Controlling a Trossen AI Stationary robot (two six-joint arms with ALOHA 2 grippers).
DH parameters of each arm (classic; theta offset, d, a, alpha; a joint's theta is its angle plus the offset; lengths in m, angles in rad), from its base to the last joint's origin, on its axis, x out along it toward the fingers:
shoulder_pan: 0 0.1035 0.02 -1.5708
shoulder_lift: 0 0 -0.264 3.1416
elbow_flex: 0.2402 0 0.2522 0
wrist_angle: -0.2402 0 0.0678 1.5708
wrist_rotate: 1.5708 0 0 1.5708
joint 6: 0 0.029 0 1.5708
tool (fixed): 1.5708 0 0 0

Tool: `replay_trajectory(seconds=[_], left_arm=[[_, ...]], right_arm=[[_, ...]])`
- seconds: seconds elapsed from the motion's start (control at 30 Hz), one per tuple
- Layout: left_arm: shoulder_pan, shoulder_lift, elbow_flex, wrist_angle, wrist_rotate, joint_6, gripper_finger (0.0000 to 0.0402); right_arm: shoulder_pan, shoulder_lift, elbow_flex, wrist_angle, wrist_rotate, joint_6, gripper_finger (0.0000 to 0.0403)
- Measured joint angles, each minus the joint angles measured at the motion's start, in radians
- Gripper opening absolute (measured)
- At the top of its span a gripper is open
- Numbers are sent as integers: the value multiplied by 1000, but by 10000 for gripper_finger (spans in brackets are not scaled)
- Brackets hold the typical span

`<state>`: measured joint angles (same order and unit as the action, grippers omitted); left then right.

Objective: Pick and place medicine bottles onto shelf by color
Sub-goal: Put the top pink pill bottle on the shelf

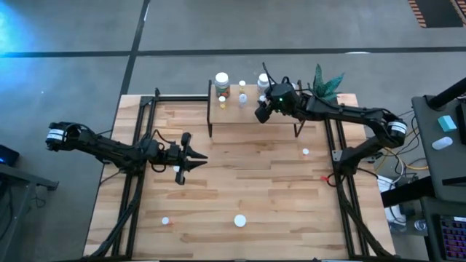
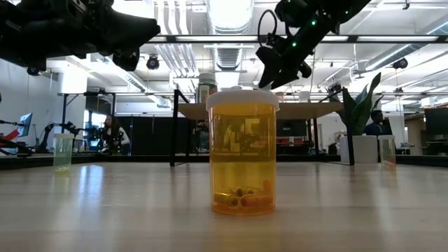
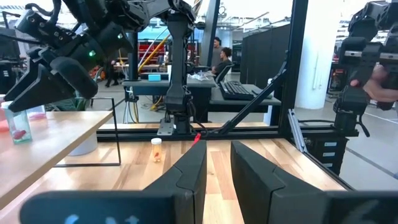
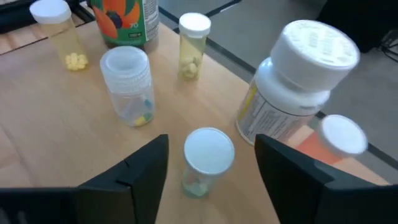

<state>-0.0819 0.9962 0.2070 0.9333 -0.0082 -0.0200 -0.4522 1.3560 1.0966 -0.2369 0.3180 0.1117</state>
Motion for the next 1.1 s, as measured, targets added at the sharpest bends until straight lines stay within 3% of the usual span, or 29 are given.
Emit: replay_trajectory(seconds=[0.13,0.27,0.47,0.6,0.93,1.1], left_arm=[[0,0,0,0,0,0,54],[0,0,0,0,0,0,54],[0,0,0,0,0,0,54],[0,0,2,0,0,0,54],[0,0,0,0,0,0,54],[0,1,0,0,0,-1,54]], right_arm=[[1,-60,25,-107,9,-1,254],[21,-161,62,-251,96,-21,274],[99,-341,27,-360,109,29,274],[193,-427,-80,-375,102,71,239],[483,-518,-327,-361,144,297,97],[608,-509,-367,-372,155,363,67]])
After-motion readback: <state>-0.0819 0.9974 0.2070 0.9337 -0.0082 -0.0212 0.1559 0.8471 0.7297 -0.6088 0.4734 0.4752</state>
